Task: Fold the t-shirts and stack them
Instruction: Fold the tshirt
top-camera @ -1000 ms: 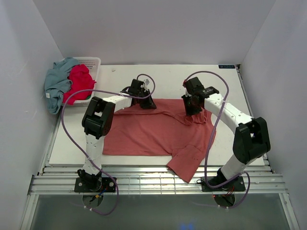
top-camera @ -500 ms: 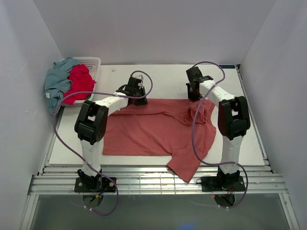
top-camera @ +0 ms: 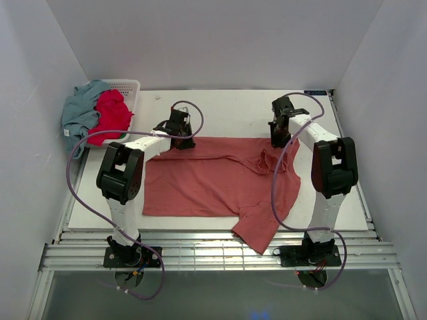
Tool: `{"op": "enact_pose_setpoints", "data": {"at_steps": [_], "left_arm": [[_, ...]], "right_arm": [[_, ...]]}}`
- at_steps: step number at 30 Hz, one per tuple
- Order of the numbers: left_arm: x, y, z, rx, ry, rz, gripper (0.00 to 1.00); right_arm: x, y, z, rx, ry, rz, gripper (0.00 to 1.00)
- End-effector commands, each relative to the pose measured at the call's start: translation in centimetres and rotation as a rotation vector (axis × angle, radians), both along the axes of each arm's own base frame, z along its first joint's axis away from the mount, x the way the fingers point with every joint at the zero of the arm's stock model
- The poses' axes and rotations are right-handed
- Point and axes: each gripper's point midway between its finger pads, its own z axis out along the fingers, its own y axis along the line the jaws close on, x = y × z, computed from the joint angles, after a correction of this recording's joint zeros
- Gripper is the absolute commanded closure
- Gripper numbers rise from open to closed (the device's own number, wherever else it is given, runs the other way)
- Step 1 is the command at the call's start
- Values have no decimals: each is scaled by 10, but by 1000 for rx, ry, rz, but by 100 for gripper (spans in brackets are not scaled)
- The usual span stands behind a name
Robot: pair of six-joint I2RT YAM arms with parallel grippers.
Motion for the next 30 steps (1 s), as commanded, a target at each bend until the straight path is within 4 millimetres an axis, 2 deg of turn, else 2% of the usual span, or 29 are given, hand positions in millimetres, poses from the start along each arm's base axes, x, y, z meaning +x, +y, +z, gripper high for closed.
{"op": "enact_pose_setpoints", "data": {"at_steps": [1,3,4,8,11,13,14,15,19,21,23,24,26,28,29,30], "left_arm": [[7,-1,20,-12,-49,6,70],[7,4,17,-2,-42,18,70],[7,8,15,10,-37,29,70],[7,30,6,21,-3,80,71],[8,46,8,19,-7,111,71],[9,53,10,21,-12,125,71],[11,60,10,26,-12,139,71],[12,65,9,36,-14,151,71],[20,90,9,45,-18,223,72],[25,96,8,45,-19,241,72],[29,106,5,47,-16,262,73],[31,107,5,47,-21,264,73],[35,112,3,56,-30,267,73],[40,113,2,58,-32,266,73],[41,115,-4,65,-21,263,73],[41,114,-7,67,-15,261,73]], "right_arm": [[-34,22,23,122,41,85,92],[-51,24,20,141,70,99,92],[-56,31,27,182,72,118,92],[-87,24,32,170,144,127,92],[-100,24,38,181,167,144,92],[-100,17,42,153,147,125,92],[-96,15,43,139,123,111,91],[-85,4,45,80,76,77,91],[-48,-3,48,33,-3,6,91],[-33,-5,34,15,2,-15,92],[-17,-6,31,4,-15,-29,92],[-12,-8,20,-13,4,-36,92],[0,-10,16,-25,-5,-45,92],[7,-16,2,-56,11,-55,92],[13,-21,0,-64,6,-71,92],[14,-23,-11,-72,31,-75,92]]}}
